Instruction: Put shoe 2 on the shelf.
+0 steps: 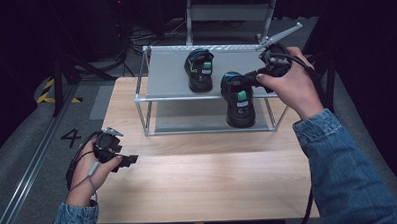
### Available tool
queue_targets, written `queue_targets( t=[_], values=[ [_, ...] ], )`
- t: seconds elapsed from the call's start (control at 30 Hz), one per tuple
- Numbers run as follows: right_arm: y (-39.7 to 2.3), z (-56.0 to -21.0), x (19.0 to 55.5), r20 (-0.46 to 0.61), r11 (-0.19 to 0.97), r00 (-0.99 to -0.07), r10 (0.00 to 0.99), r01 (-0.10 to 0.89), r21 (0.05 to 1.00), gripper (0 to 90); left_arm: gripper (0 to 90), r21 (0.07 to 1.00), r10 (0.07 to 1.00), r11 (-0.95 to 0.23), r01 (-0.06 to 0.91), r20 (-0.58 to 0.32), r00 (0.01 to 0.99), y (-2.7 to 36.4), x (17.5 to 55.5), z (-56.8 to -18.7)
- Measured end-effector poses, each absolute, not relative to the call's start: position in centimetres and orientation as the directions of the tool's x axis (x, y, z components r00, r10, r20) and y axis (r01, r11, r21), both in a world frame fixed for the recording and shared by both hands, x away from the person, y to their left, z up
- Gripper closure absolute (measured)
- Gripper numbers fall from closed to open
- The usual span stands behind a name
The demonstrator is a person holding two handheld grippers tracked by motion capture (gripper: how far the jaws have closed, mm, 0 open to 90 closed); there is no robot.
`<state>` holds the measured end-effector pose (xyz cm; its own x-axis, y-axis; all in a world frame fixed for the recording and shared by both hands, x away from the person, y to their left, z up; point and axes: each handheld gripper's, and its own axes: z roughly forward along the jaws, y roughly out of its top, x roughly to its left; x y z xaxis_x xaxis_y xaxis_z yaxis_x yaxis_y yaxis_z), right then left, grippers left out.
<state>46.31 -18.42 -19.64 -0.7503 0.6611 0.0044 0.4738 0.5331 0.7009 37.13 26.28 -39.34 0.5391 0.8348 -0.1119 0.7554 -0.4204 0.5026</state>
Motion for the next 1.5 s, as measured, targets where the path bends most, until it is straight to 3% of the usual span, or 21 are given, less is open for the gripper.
queue_targets(
  t=[0.77, 1.23, 1.5],
  values=[
    [-17.1, -21.5, 54.3, 0.015, 0.488, -0.714, 0.7, 0.493, 0.721, 72.2, 26.5, 0.507, 0.836, -0.409, 0.758, -0.125, 0.535, 26.9, 37.4, -39.4],
    [-16.6, -22.8, 55.9, 0.017, 0.505, -0.718, 0.696, 0.507, 0.699, 71.5, 26.4, 0.505, 0.836, -0.41, 0.76, -0.125, 0.534, 27.0, 37.4, -39.5],
    [-16.8, -22.0, 54.9, 0.001, 0.486, -0.708, 0.707, 0.487, 0.726, 61.6, 26.4, 0.495, 0.829, -0.425, 0.758, -0.123, 0.546, 26.5, 37.7, -39.6]
  ],
)
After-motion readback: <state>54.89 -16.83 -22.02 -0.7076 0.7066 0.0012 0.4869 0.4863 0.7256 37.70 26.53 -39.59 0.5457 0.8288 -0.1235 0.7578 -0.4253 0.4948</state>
